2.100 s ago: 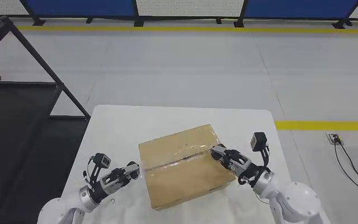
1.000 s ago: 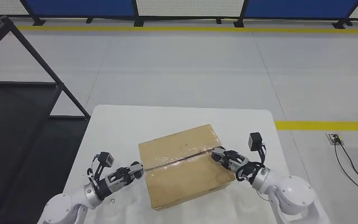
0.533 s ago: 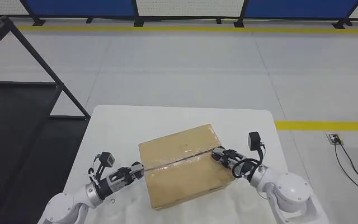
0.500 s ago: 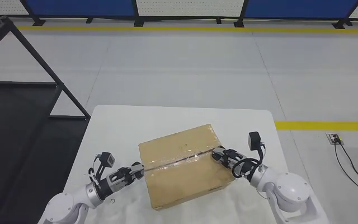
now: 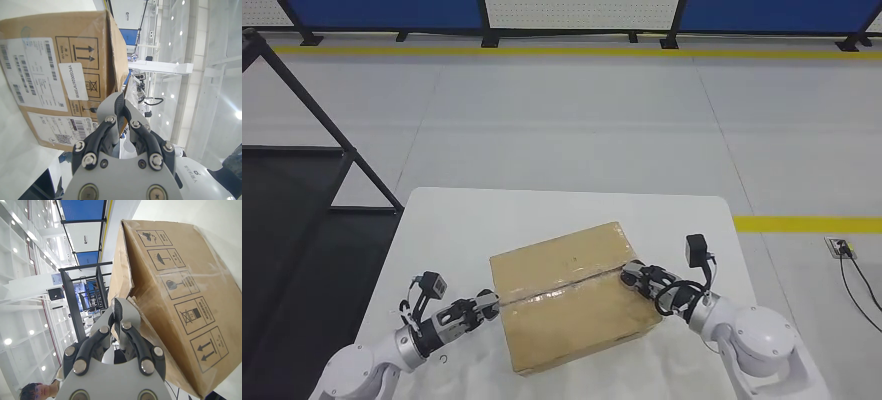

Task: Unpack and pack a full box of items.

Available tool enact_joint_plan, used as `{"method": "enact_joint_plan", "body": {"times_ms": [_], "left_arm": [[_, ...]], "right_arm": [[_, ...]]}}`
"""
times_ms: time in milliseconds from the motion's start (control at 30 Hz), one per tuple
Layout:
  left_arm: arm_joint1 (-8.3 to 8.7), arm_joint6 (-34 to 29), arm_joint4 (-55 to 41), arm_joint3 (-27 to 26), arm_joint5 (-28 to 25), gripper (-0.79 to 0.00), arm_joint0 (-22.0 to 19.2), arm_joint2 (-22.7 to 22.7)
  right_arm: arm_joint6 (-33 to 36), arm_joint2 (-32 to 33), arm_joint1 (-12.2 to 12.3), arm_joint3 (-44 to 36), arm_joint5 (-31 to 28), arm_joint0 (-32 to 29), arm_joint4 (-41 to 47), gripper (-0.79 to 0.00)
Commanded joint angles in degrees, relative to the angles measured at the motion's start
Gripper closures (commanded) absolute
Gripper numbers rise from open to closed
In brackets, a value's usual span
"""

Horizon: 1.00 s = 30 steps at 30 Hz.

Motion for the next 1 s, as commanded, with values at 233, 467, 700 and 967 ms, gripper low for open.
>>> {"method": "enact_joint_plan", "body": {"times_ms": [233,467,700,967], "left_arm": [[0.17,0.48,-0.69,-0.07,-0.17,-0.366,0.08,0.13],[0.4,0.48,-0.93,-0.5,-0.31,-0.372,0.45,-0.32],[0.71,0.59,-1.45,-1.44,-0.51,-0.366,1.52,-1.61],[1.05,1.01,-1.49,-1.86,-0.51,-0.366,2.33,-2.94]], "right_arm": [[0.14,-0.43,0.37,-0.13,0.54,0.23,-0.09,0.0],[0.08,-0.67,0.66,-0.35,0.92,0.32,-0.33,0.0],[0.23,-1.14,0.93,-0.26,1.54,0.67,-0.62,0.0],[0.05,-1.26,1.2,-0.18,1.6,0.79,-0.3,0.0]]}}
